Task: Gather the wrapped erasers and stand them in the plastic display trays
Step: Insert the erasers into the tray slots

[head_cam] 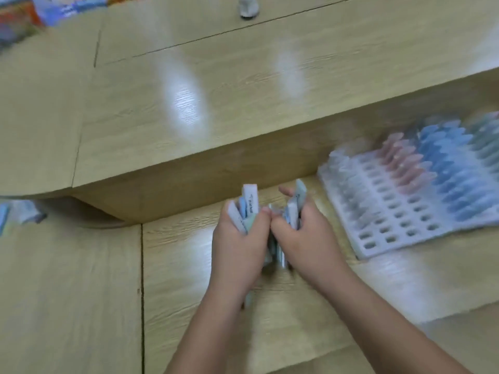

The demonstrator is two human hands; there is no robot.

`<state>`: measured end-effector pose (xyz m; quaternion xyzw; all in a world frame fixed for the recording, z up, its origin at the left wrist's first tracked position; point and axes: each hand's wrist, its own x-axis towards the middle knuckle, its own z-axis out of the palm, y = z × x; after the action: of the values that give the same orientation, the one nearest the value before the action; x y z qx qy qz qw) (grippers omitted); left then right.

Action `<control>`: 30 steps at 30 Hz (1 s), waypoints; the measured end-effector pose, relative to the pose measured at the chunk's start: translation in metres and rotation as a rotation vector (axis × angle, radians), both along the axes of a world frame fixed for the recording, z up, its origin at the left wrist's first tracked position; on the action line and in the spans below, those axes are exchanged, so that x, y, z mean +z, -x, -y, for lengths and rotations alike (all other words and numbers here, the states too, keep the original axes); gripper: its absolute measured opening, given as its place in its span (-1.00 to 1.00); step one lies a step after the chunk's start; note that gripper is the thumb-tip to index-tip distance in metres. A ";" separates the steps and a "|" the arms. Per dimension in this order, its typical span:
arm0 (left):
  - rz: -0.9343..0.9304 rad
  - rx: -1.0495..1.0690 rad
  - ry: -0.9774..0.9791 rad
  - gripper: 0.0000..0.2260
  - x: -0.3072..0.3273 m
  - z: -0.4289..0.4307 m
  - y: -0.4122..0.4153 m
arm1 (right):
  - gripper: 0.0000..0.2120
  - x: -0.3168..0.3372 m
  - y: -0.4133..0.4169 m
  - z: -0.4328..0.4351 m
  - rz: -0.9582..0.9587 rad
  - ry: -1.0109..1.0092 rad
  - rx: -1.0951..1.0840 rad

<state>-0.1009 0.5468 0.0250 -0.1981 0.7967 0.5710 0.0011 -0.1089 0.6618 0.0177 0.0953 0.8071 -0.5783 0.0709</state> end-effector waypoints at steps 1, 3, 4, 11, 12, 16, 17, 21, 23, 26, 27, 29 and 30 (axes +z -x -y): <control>0.013 0.043 0.069 -0.83 -0.002 -0.003 0.002 | -0.66 0.001 0.006 -0.001 -0.014 -0.075 0.047; 0.029 0.121 0.306 -0.84 -0.004 -0.008 0.003 | -0.64 0.000 0.017 -0.001 -0.084 -0.196 0.120; 0.023 0.160 0.429 -0.84 -0.006 -0.010 0.003 | -0.65 -0.002 0.021 0.000 -0.128 -0.249 0.140; -0.101 0.329 0.497 -0.57 -0.023 -0.014 0.012 | -0.51 -0.020 0.036 0.005 -0.341 -0.634 0.164; -0.105 0.326 0.492 -0.52 -0.023 -0.013 0.012 | -0.48 -0.020 0.037 0.004 -0.329 -0.673 0.137; -0.146 0.336 0.372 -0.36 -0.025 -0.010 0.009 | -0.39 -0.023 0.038 -0.002 -0.330 -0.641 0.083; -0.149 0.336 0.314 -0.34 -0.025 -0.009 0.006 | -0.37 -0.023 0.037 -0.003 -0.333 -0.620 0.085; -0.219 0.308 0.085 -0.48 -0.018 -0.003 -0.004 | -0.30 -0.020 0.032 -0.006 -0.327 -0.533 0.153; -0.255 0.342 -0.012 -0.64 -0.017 0.002 -0.006 | -0.31 -0.018 0.031 -0.010 -0.315 -0.494 0.214; -0.286 0.362 -0.067 -0.70 -0.017 0.011 -0.012 | -0.47 -0.011 0.028 -0.016 -0.285 -0.422 0.267; -0.301 0.348 -0.076 -0.69 -0.018 0.013 -0.014 | -0.51 -0.010 0.026 -0.018 -0.279 -0.409 0.285; -0.342 0.308 -0.075 -0.67 -0.021 0.019 -0.019 | -0.54 -0.007 0.025 -0.021 -0.284 -0.411 0.315; -0.355 0.289 -0.065 -0.68 -0.024 0.022 -0.021 | -0.54 -0.007 0.025 -0.023 -0.287 -0.425 0.330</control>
<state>-0.0796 0.5251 0.0013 -0.2062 0.7290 0.6165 -0.2145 -0.1339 0.6852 0.0109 -0.1072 0.9164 -0.3847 0.0277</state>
